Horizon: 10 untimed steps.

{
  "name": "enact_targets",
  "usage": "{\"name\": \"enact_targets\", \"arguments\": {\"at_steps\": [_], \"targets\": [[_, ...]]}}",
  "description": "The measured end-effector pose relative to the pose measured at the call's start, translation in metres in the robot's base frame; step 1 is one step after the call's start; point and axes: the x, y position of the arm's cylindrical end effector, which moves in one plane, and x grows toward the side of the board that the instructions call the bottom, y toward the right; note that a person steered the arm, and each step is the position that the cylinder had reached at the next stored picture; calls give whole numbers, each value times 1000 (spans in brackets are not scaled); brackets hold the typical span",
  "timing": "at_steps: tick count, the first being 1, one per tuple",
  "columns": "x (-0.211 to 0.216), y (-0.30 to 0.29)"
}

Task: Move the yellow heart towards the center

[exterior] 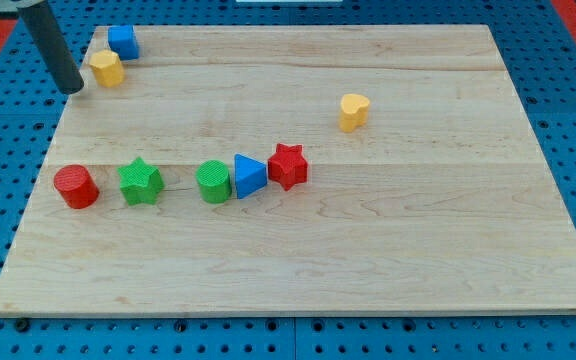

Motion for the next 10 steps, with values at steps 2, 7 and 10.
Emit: {"name": "enact_targets", "arguments": {"at_steps": [2,7,10], "targets": [[-5,119],[-25,282],[52,364]]}}
